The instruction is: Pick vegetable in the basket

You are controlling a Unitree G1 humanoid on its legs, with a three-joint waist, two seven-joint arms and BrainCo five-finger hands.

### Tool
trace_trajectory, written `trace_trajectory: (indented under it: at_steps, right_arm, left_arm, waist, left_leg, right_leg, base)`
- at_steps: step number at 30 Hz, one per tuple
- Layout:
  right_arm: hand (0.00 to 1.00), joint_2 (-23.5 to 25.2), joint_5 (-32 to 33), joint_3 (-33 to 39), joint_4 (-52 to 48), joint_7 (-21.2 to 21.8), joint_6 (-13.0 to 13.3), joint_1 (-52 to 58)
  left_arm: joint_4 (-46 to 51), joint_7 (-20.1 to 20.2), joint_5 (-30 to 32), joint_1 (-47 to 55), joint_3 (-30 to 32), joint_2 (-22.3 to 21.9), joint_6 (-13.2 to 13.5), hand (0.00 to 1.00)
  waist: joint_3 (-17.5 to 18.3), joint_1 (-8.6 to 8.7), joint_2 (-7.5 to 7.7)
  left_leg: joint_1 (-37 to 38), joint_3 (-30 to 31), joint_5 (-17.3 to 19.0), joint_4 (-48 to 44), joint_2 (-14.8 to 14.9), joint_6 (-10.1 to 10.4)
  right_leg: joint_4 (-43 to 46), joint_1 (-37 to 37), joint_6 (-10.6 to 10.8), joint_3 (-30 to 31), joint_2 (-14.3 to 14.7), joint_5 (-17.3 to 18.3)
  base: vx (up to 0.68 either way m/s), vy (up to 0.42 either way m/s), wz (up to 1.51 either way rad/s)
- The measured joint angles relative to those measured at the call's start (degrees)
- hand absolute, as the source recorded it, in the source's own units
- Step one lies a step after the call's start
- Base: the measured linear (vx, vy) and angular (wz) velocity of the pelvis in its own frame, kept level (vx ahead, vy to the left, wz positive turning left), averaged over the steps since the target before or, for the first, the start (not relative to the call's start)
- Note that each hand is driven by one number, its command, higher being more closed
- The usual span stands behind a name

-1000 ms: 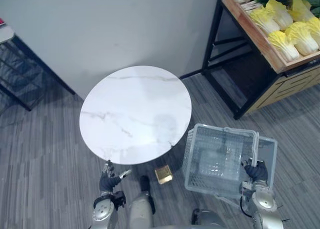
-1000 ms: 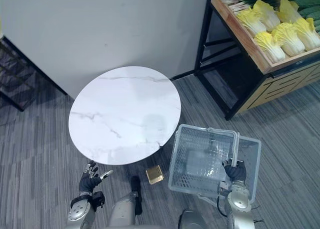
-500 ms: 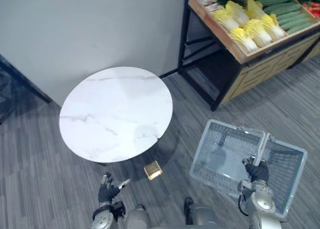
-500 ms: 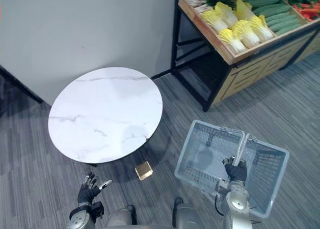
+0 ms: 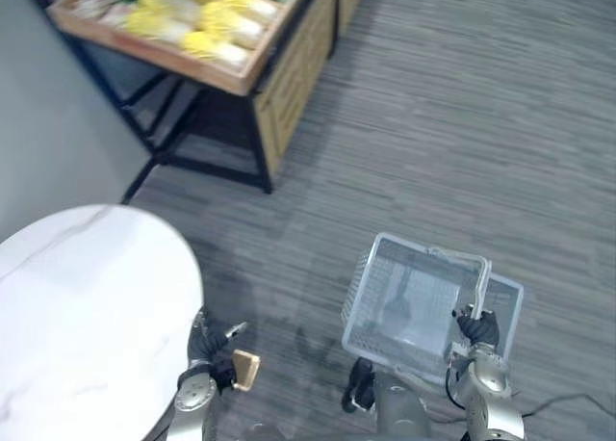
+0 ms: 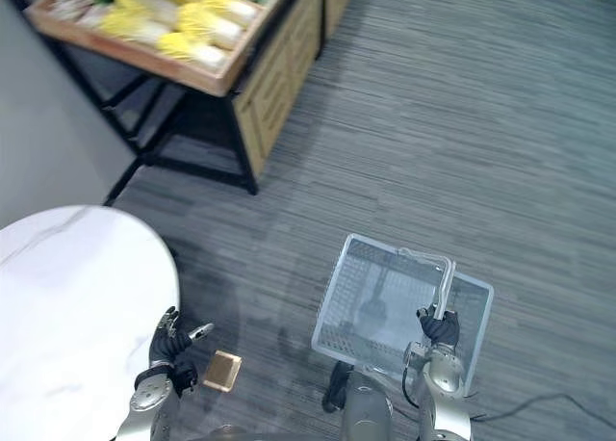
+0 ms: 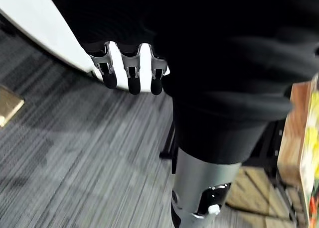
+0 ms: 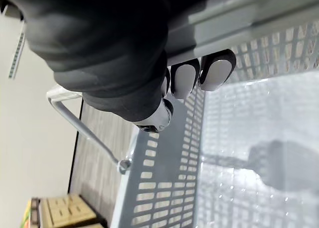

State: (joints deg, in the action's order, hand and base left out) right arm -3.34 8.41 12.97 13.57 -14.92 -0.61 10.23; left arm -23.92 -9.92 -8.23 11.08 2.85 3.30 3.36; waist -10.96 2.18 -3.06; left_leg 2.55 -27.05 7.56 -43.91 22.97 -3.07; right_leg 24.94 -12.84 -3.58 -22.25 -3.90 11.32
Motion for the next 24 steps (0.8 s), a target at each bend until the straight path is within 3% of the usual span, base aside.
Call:
trace_trajectory:
  at_steps: [1,2,3,5,7,8,9,10,11,14,16,17,18,20,22,24]
  right_arm:
    - [1.00,0.00,0.01,-0.59,-0.07,-0.11,0.00,0.36]
    - [1.00,0.18,0.02,-1.35,-0.38,-0.46,0.03,0.49]
    - [1.00,0.49,0.03,-1.39,-1.14,-1.22,0.10,0.17]
    - [1.00,0.39,0.04,-1.37,-1.56,-1.62,0.23,-0.86]
    - [1.00,-0.69,-0.03,-1.76,-1.54,-1.66,0.19,-1.06]
    - [1.00,-0.73,-0.05,-1.80,-1.45,-1.72,0.19,-1.14]
    - [1.00,-1.89,-0.10,-1.85,-1.36,-1.84,0.19,-1.40]
    - [1.00,-2.21,-0.14,-1.92,-0.96,-1.99,0.21,-1.70]
    - [1.00,-1.80,-0.17,-2.33,1.43,-2.41,0.09,-3.32]
    - [1.00,-1.86,-0.65,-3.12,1.67,-2.07,0.03,-4.08]
    - [1.00,-1.31,-1.73,-4.22,2.31,-0.96,-0.01,-4.15]
    - [1.00,-0.67,-2.70,-4.88,2.37,-0.45,-0.12,-3.61]
    - [1.00,0.02,-3.48,-5.54,2.37,0.23,-0.57,-2.89]
    - [1.00,0.76,-4.28,-7.06,2.30,0.70,-0.92,-2.38]
    - [1.00,0.97,-4.62,-8.68,0.60,1.53,-0.91,-2.06]
    - [1.00,1.15,-4.65,-8.84,-0.39,1.72,-0.75,-2.80]
  left_arm:
    - [0.06,0.11,-0.01,0.50,-0.20,-0.31,-0.01,0.00]
    - [0.09,0.05,-0.03,1.02,-0.29,-0.73,-0.01,0.00]
    - [0.35,0.04,-0.06,0.99,-0.57,-0.85,0.01,0.00]
    - [0.77,-0.11,-0.06,1.61,-0.39,-0.79,0.04,0.00]
    - [1.91,-0.12,-0.06,2.81,-0.37,-1.05,-0.05,0.00]
    - [2.15,-0.13,-0.07,2.98,-0.42,-1.04,-0.05,0.00]
    - [2.24,-0.16,-0.09,4.04,-0.42,-1.12,-0.07,0.00]
    - [2.21,-0.21,-0.09,4.52,-0.31,-1.05,-0.13,0.00]
    - [2.13,-0.39,-0.09,5.44,0.12,-0.84,-0.43,0.00]
    - [3.77,-0.47,-0.06,5.41,1.24,-1.30,-0.42,0.00]
    - [3.65,-0.33,-0.06,5.69,0.97,-2.22,-0.52,0.00]
    - [3.82,-0.15,-0.04,5.64,0.28,-1.71,-0.71,0.00]
    - [4.26,-0.17,-0.02,5.58,-0.42,-1.23,-0.75,0.00]
    - [5.57,-0.38,-0.02,5.61,-0.68,-0.89,-0.72,0.00]
    - [5.94,-0.33,0.02,4.48,-0.81,-0.60,-0.57,0.00]
    - [5.43,-0.30,0.02,2.92,-0.90,-0.33,-0.58,0.00]
  waist:
    - [-0.23,-0.21,-0.06]
    - [-0.48,-0.66,0.22]
    - [-0.42,-1.38,0.01]
    - [-0.48,-2.82,0.08]
    - [-0.71,-4.61,0.39]
    - [-0.93,-4.72,0.63]
    - [-0.77,-4.93,0.35]
    - [-0.76,-5.44,0.37]
    - [-0.24,-6.41,2.02]
    - [0.41,-6.55,3.13]
    - [0.37,-6.44,3.20]
    - [0.24,-6.12,3.31]
    - [0.15,-6.06,3.40]
    - [0.07,-5.96,2.75]
    - [0.03,-5.71,2.33]
    - [0.11,-4.30,1.86]
  left_leg:
    - [-1.63,3.38,-5.72,-4.92,0.37,-1.33]
    - [-4.74,8.20,-2.96,-11.01,-0.50,1.66]
    - [-10.99,13.29,2.06,-15.70,-2.79,3.89]
    - [-18.89,17.75,6.58,-13.22,-6.83,3.32]
    - [-24.46,19.07,7.28,1.38,-11.68,4.28]
    - [-25.15,19.28,6.47,6.76,-13.25,5.05]
    - [-25.64,19.85,3.38,18.04,-15.47,6.52]
    - [-25.51,20.33,-1.98,20.16,-16.35,5.77]
    - [-24.32,18.68,-2.84,19.50,-18.19,3.62]
    - [-26.65,17.40,6.20,10.11,-19.77,0.00]
    - [-22.32,16.48,9.21,10.86,-21.77,-1.11]
    - [-17.97,16.52,10.17,13.03,-23.40,-1.78]
    - [-12.79,16.73,10.77,15.16,-24.57,-2.30]
    - [-5.07,17.68,11.03,19.25,-24.82,-2.75]
    - [1.37,19.19,11.54,24.36,-24.01,-3.03]
    - [4.38,21.46,13.45,27.06,-21.96,-1.18]
  right_leg:
    - [-0.81,2.03,-0.17,1.44,0.53,0.38]
    - [-2.04,3.79,-0.09,3.46,0.85,0.99]
    - [-2.56,5.13,-0.40,5.67,0.74,2.16]
    - [-4.03,6.96,0.32,8.76,0.42,2.97]
    - [-6.86,10.97,2.57,10.91,-1.03,4.15]
    - [-7.39,12.02,3.38,11.48,-1.56,4.66]
    - [-8.57,14.30,5.17,12.26,-2.38,5.80]
    - [-8.97,15.10,6.07,13.26,-2.72,6.54]
    - [-10.99,16.72,7.51,15.62,-4.11,6.76]
    - [-12.35,19.43,9.19,17.80,-6.56,4.97]
    - [2.25,15.29,12.95,19.86,-8.88,3.24]
    - [18.15,9.64,15.62,22.33,-10.04,-1.56]
    - [31.48,5.26,13.89,24.03,-10.06,-1.43]
    - [39.40,0.68,9.71,21.76,-8.98,1.01]
    - [36.23,-5.57,6.36,15.26,-8.77,4.27]
    - [23.09,-11.54,6.53,11.77,-6.50,4.71]
  base:
    - [0.31,-0.045,-1.07]
    - [0.25,0.052,-0.98]
    - [0.32,0.078,-1.09]
    - [0.43,0.115,-0.85]
    - [0.45,0.201,-0.51]
    - [0.46,0.247,-0.29]
    - [0.39,0.226,-0.30]
    - [0.53,0.282,-0.55]
    - [0.57,0.259,-0.36]
    - [0.59,0.295,-0.10]
    - [0.58,0.316,0.00]
    - [0.60,0.241,0.19]
    - [0.72,0.212,0.23]
    - [0.62,0.095,0.08]
    - [0.50,-0.008,0.13]
    - [0.55,-0.089,0.42]
